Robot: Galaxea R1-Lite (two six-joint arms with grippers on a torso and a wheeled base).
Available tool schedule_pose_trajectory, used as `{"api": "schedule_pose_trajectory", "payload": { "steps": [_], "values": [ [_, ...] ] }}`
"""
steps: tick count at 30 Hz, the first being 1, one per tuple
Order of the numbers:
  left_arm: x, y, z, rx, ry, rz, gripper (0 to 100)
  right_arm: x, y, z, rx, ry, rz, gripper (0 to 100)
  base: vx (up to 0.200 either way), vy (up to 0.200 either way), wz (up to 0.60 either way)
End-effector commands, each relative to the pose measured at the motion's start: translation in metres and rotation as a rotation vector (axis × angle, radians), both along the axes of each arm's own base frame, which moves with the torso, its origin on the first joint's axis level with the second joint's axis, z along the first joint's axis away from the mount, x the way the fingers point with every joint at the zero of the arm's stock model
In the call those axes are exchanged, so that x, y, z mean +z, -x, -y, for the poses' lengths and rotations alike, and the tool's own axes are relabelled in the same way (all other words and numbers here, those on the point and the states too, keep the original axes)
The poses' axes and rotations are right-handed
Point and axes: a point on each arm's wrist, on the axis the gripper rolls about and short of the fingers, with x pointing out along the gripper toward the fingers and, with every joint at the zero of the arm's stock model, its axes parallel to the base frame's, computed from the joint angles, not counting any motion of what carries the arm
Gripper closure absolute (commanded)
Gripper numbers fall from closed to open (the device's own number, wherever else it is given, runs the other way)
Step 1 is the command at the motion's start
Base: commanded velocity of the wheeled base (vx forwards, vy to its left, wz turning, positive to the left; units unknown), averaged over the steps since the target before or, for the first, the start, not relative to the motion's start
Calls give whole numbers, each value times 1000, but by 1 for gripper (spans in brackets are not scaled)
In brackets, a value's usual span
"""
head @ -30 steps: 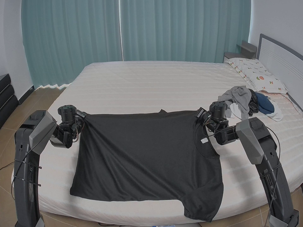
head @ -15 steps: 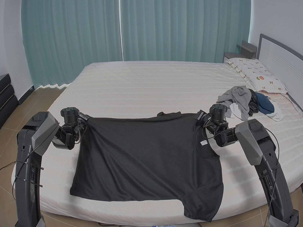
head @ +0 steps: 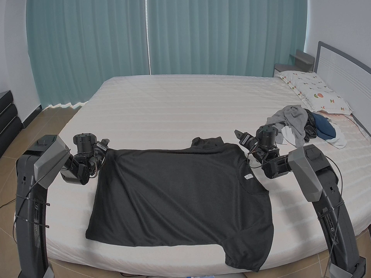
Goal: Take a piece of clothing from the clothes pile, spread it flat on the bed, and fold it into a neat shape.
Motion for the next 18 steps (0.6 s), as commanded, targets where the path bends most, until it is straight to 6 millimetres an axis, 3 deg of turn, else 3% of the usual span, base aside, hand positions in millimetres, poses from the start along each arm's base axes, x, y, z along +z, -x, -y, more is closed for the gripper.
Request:
{"api": "schedule_pose_trajectory", "payload": {
  "steps": [1, 3, 5, 6, 7, 8, 14, 18],
  "values": [
    [50, 29, 0, -26, 14, 36, 0, 45, 25, 7, -27, -56, -26, 0, 0, 0, 0],
    [72, 53, 2, -80, 34, 35, 0, 61, 55, 8, -13, -81, -80, 0, 0, 0, 0],
    [78, 64, 3, -105, 44, 29, 0, 68, 69, 10, -12, -84, -95, 0, 0, 0, 0],
    [87, 77, 5, -138, 57, 29, 0, 75, 86, 13, -3, -85, -121, 0, 0, 0, 0],
    [88, 79, 5, -139, 58, 27, 0, 75, 87, 13, -2, -86, -125, 0, 0, 0, 0],
    [95, 97, 7, -161, 69, 15, 0, 75, 111, 18, 9, -93, -179, 0, 0, 0, 0],
    [89, 142, 9, -167, 80, -75, 0, 87, 179, 27, 85, -253, -285, 0, 0, 0, 0],
    [77, 172, 11, -197, 104, -155, 0, 86, 220, 26, 135, -264, -364, 0, 0, 0, 0]
  ]
}}
